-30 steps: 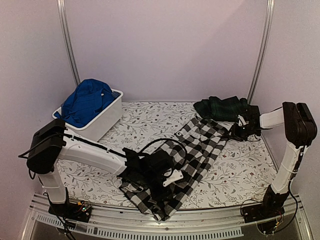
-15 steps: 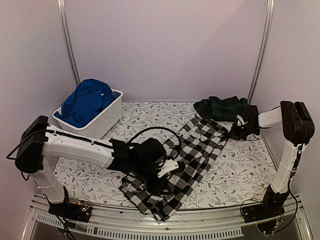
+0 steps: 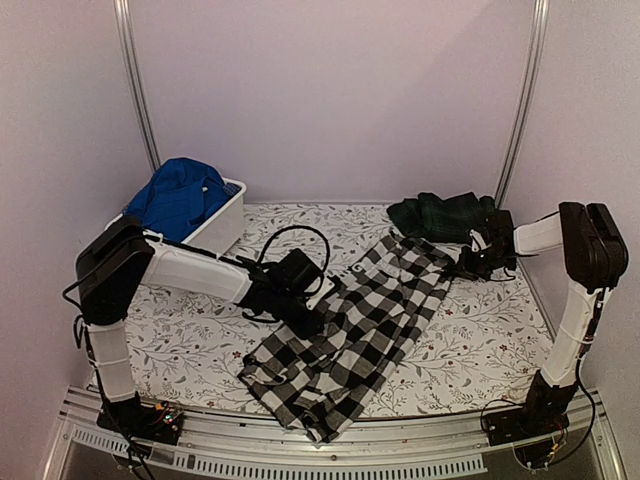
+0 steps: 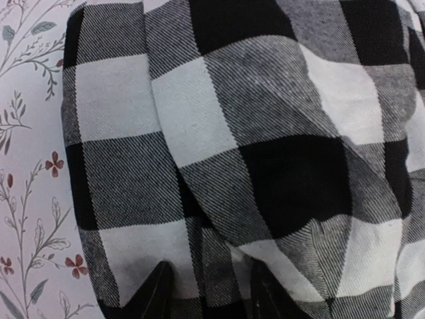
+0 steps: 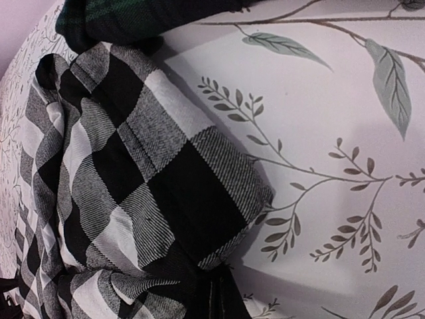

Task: Fold and stack the mixed laundry pile
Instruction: Rotate the rectangle-folded shirt at the center of the board.

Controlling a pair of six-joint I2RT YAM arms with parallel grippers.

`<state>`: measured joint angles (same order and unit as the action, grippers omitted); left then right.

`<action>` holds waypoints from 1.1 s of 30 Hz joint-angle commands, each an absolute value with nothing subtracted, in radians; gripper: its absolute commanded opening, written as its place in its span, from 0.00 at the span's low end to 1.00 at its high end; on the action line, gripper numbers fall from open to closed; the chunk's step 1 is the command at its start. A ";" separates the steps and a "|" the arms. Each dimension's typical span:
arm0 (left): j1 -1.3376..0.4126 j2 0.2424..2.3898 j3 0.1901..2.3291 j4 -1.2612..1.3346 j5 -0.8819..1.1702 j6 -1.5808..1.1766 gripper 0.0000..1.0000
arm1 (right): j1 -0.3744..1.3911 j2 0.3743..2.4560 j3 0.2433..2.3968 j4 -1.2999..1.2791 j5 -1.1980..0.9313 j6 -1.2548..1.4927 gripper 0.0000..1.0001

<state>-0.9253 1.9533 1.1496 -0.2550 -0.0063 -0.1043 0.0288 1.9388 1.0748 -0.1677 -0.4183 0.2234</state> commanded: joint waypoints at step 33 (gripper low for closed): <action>-0.649 1.762 0.987 0.036 0.128 -0.538 0.52 | 0.261 2.135 1.543 -0.298 -0.391 0.186 0.49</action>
